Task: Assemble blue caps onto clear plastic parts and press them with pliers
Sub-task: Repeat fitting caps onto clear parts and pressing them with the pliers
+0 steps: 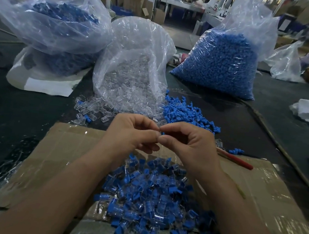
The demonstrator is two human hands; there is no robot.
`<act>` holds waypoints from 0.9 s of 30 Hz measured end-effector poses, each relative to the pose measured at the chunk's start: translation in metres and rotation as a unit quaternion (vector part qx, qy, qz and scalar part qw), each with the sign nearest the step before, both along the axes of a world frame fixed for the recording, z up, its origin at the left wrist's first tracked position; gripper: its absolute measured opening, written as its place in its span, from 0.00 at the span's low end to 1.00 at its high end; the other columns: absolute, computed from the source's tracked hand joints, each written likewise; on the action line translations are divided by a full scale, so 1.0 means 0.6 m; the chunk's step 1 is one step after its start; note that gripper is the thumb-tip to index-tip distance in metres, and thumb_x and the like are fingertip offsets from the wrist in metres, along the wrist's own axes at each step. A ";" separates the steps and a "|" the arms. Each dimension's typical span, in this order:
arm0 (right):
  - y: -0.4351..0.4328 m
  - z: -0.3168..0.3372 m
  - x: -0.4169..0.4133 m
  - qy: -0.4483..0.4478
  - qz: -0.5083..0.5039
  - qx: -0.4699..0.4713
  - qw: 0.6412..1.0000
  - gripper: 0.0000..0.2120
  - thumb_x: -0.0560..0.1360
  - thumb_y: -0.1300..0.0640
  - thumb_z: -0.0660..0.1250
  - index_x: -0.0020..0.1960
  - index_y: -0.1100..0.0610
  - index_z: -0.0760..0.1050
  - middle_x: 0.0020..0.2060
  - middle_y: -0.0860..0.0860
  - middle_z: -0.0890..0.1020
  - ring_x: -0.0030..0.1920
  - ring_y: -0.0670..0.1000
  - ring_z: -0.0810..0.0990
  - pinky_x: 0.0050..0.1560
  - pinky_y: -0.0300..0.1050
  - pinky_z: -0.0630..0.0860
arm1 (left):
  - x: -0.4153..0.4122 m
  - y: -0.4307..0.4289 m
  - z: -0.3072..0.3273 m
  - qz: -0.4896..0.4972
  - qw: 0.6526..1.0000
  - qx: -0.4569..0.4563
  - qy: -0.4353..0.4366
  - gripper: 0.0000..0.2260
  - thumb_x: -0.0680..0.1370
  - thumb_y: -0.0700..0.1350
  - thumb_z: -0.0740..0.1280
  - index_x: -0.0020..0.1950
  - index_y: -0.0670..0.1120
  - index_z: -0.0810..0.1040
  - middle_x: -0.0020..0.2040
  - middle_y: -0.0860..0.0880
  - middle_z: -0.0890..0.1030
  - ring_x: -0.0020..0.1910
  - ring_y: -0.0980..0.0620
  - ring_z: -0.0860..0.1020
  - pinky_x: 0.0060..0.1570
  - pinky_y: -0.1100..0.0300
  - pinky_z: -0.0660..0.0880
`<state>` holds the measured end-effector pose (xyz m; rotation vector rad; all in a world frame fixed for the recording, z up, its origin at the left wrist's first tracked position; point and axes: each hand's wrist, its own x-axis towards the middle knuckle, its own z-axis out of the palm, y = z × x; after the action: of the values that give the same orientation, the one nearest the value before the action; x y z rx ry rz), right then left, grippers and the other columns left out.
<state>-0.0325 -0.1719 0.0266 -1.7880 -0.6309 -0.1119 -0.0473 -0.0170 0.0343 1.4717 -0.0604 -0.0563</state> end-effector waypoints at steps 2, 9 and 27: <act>0.001 0.000 -0.003 0.012 0.026 0.021 0.999 0.10 0.64 0.57 0.72 0.44 0.48 0.79 0.38 0.43 0.84 0.39 0.43 0.83 0.42 0.33 0.77 | 0.000 0.001 0.001 0.005 1.000 -0.009 0.007 0.12 0.68 0.31 0.69 0.28 0.45 0.80 0.26 0.46 0.79 0.24 0.53 0.77 0.25 0.65 0.75; 0.001 -0.005 0.000 -0.094 -0.008 -0.008 0.995 0.12 0.66 0.58 0.71 0.49 0.50 0.79 0.38 0.39 0.82 0.43 0.41 0.82 0.44 0.33 0.77 | -0.001 0.004 0.004 -0.014 0.997 -0.053 0.056 0.07 0.65 0.32 0.70 0.30 0.42 0.79 0.27 0.43 0.79 0.24 0.52 0.78 0.22 0.65 0.72; -0.006 -0.009 0.005 -0.159 -0.030 -0.052 0.985 0.12 0.67 0.65 0.72 0.50 0.57 0.80 0.41 0.46 0.83 0.41 0.42 0.82 0.43 0.36 0.78 | 0.002 0.005 -0.001 -0.037 0.995 -0.064 0.062 0.03 0.59 0.37 0.70 0.28 0.44 0.81 0.27 0.45 0.80 0.24 0.52 0.79 0.23 0.66 0.74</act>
<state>-0.0296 -0.1756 0.0213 -1.9084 -0.8221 -0.4196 -0.0460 -0.0138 0.0335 1.3354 -0.0180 -0.2011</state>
